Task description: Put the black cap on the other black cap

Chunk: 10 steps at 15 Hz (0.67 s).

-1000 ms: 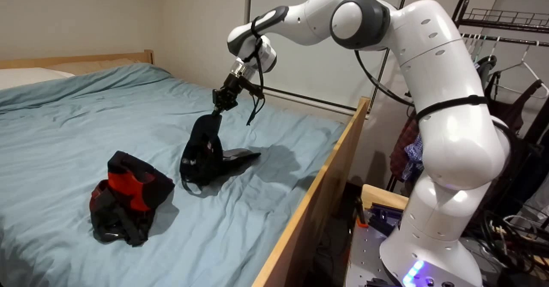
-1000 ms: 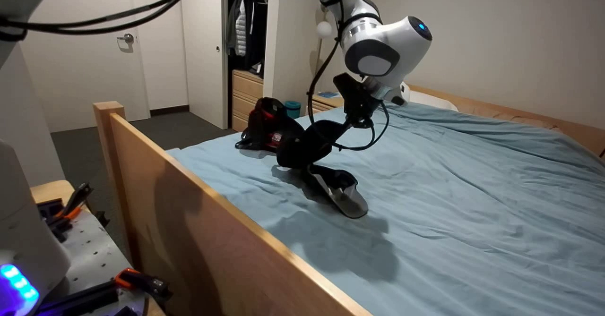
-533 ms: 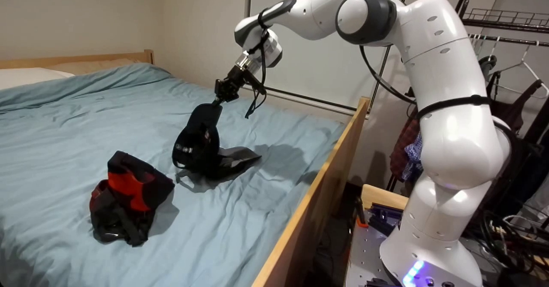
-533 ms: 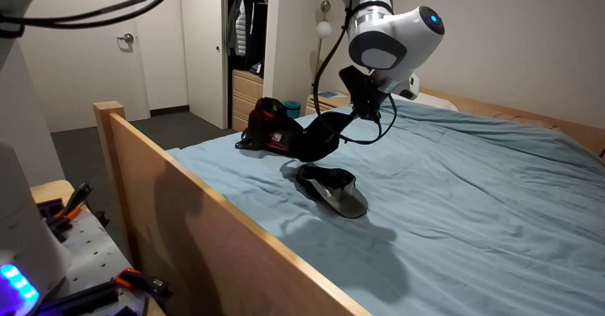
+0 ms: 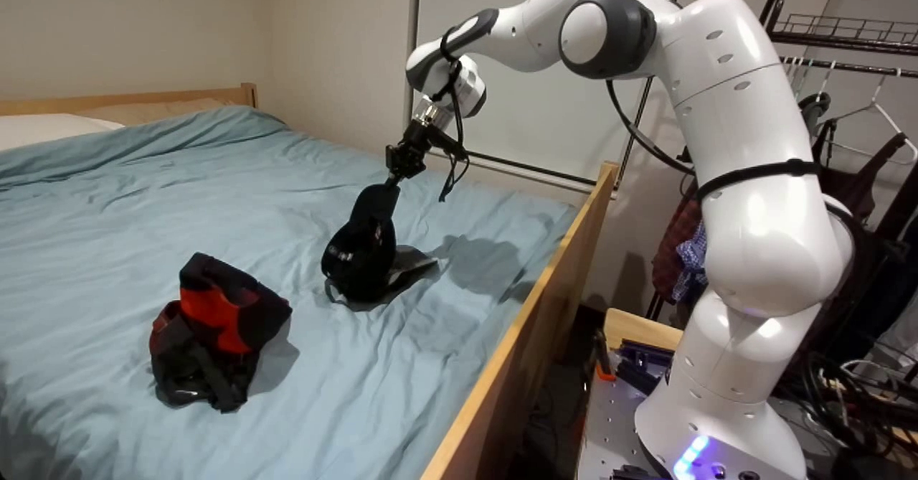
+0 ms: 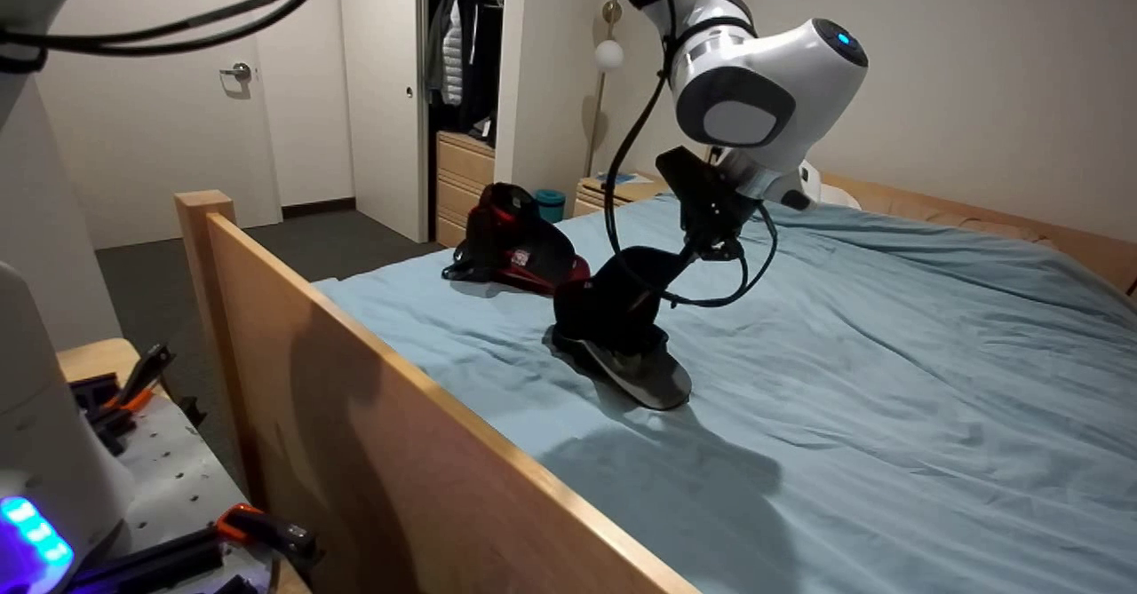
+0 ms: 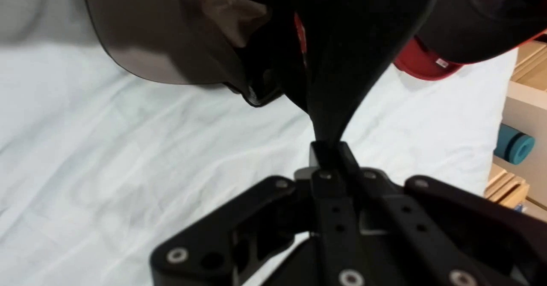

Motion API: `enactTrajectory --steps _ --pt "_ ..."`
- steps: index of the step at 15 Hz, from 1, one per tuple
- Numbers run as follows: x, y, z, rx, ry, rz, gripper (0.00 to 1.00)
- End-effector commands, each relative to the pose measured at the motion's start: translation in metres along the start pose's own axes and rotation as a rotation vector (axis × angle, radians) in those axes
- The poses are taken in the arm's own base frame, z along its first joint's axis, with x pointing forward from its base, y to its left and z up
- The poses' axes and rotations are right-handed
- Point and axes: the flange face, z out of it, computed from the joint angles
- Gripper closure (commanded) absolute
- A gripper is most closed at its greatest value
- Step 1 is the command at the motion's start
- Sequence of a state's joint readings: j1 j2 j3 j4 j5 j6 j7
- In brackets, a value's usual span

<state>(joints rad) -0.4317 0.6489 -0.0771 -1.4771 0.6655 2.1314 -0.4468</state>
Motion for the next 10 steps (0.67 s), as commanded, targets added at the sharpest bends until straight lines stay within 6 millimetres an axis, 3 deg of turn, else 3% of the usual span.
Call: enactTrajectory --steps 1,6,10 --pt "0.002 0.008 0.024 -0.071 -0.051 0.024 0.63" --pt "0.010 -0.007 0.038 -0.078 -0.043 0.035 0.30" --pt "0.018 -0.056 0.034 -0.057 -0.017 0.040 0.06"
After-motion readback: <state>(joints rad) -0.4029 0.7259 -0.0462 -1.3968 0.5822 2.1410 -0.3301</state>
